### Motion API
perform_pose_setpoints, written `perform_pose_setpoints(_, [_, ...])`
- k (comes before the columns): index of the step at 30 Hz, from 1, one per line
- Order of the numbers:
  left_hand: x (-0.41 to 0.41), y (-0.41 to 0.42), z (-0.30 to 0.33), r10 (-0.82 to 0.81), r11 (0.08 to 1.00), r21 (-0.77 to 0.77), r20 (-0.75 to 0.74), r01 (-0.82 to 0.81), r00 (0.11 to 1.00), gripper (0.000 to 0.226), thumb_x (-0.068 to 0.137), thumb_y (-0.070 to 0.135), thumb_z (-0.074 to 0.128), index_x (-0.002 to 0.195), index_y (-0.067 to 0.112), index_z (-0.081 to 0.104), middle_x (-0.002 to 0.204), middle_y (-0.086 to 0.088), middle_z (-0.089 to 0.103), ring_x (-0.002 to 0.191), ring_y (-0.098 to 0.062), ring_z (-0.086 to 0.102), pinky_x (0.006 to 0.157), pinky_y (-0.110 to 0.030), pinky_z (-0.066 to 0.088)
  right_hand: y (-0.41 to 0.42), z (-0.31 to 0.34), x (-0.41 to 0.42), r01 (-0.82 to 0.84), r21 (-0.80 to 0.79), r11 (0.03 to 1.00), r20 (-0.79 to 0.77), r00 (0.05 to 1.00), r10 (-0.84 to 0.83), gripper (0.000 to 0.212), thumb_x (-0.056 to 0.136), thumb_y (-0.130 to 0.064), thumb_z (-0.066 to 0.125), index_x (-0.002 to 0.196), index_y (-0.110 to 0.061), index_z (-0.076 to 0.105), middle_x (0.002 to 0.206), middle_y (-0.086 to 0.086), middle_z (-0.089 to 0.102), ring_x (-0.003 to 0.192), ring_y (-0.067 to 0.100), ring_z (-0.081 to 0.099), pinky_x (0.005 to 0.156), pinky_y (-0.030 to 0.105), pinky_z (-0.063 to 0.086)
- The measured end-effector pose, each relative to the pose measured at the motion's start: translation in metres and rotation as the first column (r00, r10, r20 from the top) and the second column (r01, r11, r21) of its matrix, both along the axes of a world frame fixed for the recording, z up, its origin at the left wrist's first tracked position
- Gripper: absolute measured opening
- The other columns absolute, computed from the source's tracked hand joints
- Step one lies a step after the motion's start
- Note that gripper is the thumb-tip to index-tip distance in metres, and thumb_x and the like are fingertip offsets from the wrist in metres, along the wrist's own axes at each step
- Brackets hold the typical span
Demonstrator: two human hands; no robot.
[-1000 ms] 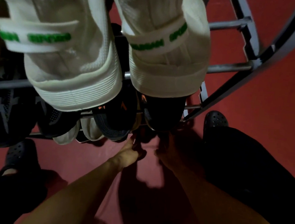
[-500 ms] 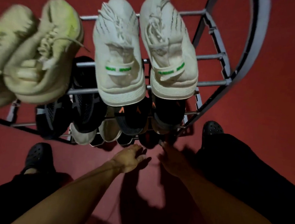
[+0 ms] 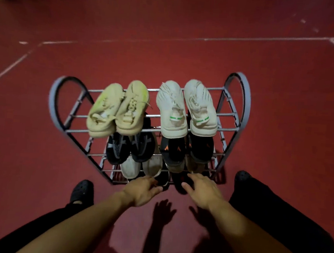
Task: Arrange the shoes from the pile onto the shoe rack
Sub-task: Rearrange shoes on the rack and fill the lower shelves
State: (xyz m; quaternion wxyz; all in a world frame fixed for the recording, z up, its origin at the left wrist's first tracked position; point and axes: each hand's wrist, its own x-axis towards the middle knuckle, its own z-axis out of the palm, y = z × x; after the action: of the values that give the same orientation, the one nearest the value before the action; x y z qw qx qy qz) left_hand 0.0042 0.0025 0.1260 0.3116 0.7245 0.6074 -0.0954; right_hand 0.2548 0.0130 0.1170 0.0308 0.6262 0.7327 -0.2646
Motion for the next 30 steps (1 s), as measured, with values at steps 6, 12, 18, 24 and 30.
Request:
perform_pose_setpoints(6, [-0.022, -0.018, 0.078, 0.091, 0.98, 0.175, 0.032, -0.095, 0.995, 0.047, 0.095, 0.063, 0.037, 0.111, 0.025, 0.06, 0.122, -0.003, 0.061, 0.115, -0.025, 0.056, 0.095, -0.04, 0.047, -0.01, 0.078, -0.019, -0.047, 0.15, 0.988, -0.03, 0.998, 0.052, 0.064, 0.096, -0.061, 0.036, 0.149, -0.026, 0.036, 0.15, -0.001, 0.043, 0.134, 0.025, 0.044, 0.108, 0.04, 0.039])
perform_pose_setpoints(12, [-0.043, -0.041, 0.14, 0.139, 0.943, 0.297, 0.056, -0.149, 0.989, 0.058, 0.096, 0.064, 0.036, 0.132, 0.024, 0.058, 0.131, 0.001, 0.058, 0.119, -0.02, 0.056, 0.1, -0.037, 0.046, -0.023, 0.147, -0.035, -0.073, 0.265, 0.962, -0.038, 0.996, 0.086, 0.062, 0.097, -0.059, 0.036, 0.149, -0.026, 0.036, 0.152, -0.002, 0.04, 0.135, 0.025, 0.043, 0.108, 0.041, 0.038])
perform_pose_setpoints(18, [-0.051, -0.071, 0.189, 0.137, 0.876, 0.452, 0.096, -0.166, 0.986, 0.048, 0.098, 0.059, 0.039, 0.127, 0.026, 0.058, 0.125, 0.002, 0.059, 0.113, -0.022, 0.058, 0.092, -0.037, 0.047, -0.044, 0.201, -0.045, -0.101, 0.383, 0.918, -0.027, 0.992, 0.121, 0.057, 0.097, -0.056, 0.039, 0.146, -0.026, 0.039, 0.147, 0.001, 0.046, 0.13, 0.026, 0.047, 0.104, 0.042, 0.041])
perform_pose_setpoints(24, [-0.054, -0.081, 0.212, 0.145, 0.834, 0.515, 0.147, -0.201, 0.978, 0.06, 0.091, 0.07, 0.031, 0.129, 0.03, 0.055, 0.124, 0.005, 0.061, 0.106, -0.018, 0.06, 0.087, -0.042, 0.053, -0.057, 0.229, -0.046, -0.12, 0.416, 0.902, 0.007, 0.992, 0.129, 0.059, 0.096, -0.058, 0.04, 0.144, -0.025, 0.041, 0.14, 0.002, 0.052, 0.125, 0.026, 0.051, 0.098, 0.039, 0.044])
perform_pose_setpoints(30, [-0.05, -0.066, 0.212, 0.124, 0.838, 0.514, 0.153, -0.186, 0.98, 0.058, 0.095, 0.065, 0.036, 0.138, 0.029, 0.051, 0.13, 0.001, 0.061, 0.111, -0.019, 0.059, 0.085, -0.036, 0.049, -0.042, 0.238, -0.033, -0.097, 0.42, 0.902, 0.002, 0.994, 0.106, 0.058, 0.094, -0.057, 0.042, 0.145, -0.028, 0.04, 0.144, 0.0, 0.049, 0.129, 0.025, 0.049, 0.103, 0.043, 0.044])
